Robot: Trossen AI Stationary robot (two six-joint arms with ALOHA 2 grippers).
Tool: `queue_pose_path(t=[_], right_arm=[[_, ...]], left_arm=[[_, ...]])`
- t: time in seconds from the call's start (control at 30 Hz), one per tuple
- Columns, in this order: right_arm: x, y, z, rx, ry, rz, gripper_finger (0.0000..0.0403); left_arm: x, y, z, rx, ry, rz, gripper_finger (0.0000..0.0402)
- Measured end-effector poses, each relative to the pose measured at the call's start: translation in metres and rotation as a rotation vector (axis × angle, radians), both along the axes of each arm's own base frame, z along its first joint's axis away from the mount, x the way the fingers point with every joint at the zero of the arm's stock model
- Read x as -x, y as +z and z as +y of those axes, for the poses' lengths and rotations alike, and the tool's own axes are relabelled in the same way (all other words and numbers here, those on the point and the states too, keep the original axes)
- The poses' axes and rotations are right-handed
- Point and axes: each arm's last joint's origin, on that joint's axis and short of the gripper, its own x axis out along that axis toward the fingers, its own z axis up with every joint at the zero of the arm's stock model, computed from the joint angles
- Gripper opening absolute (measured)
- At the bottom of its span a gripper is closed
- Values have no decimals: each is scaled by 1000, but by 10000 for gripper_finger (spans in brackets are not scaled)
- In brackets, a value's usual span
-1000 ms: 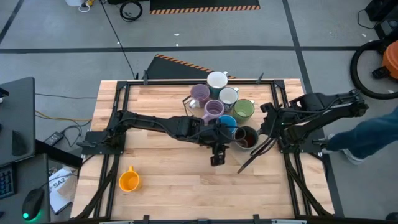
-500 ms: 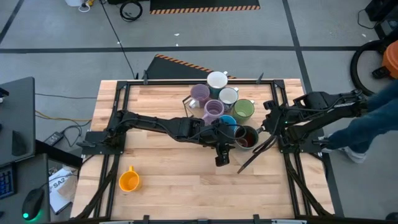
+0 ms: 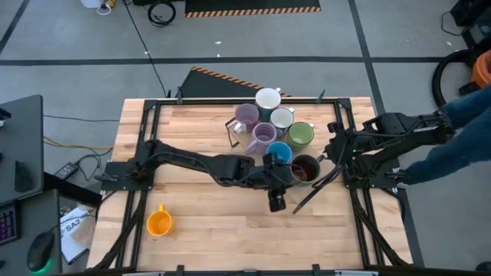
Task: Place coffee mugs
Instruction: Put the brown mug on the shelf
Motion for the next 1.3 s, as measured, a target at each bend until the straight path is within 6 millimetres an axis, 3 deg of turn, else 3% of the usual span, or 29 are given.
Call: queue_pose_path(t=[0.4, 0.77, 1.0, 1.3], right_arm=[[6, 2, -2, -23, -94, -19, 101], [15, 5, -4, -41, -141, -62, 101], [18, 17, -5, -59, -147, -113, 101], [20, 14, -6, -40, -142, -83, 101]], left_arm=[[-14, -11, 10, -19, 80, -49, 91], [-15, -10, 16, -1, 115, -66, 91], [-13, -8, 15, 6, 114, -54, 91], [-12, -8, 15, 8, 113, -55, 91]])
